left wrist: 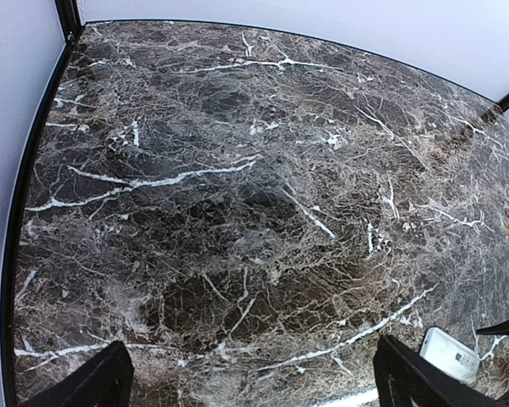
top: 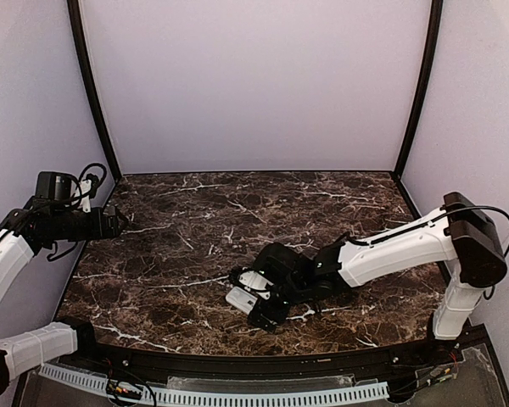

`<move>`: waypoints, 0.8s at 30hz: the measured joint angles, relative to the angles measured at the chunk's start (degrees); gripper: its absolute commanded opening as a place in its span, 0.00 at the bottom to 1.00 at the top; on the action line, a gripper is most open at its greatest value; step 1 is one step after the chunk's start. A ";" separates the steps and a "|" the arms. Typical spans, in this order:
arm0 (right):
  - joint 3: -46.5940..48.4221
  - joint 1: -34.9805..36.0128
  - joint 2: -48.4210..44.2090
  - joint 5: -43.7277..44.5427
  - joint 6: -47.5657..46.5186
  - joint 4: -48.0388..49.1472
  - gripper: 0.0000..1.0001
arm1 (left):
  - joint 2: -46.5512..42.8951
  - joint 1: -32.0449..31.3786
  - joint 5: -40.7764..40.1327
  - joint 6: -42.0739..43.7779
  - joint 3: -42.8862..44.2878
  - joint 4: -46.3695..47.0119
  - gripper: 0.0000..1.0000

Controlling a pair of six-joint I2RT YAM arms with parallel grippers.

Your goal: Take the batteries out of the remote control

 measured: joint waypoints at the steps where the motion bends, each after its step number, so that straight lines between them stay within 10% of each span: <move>1: 0.00 0.04 0.26 0.48 0.11 -0.04 0.99 | 0.00 0.00 0.00 0.00 0.00 0.00 1.00; 24: 0.00 0.66 4.37 4.00 2.10 0.57 0.62 | 0.00 0.00 0.00 -0.02 -0.11 0.00 1.00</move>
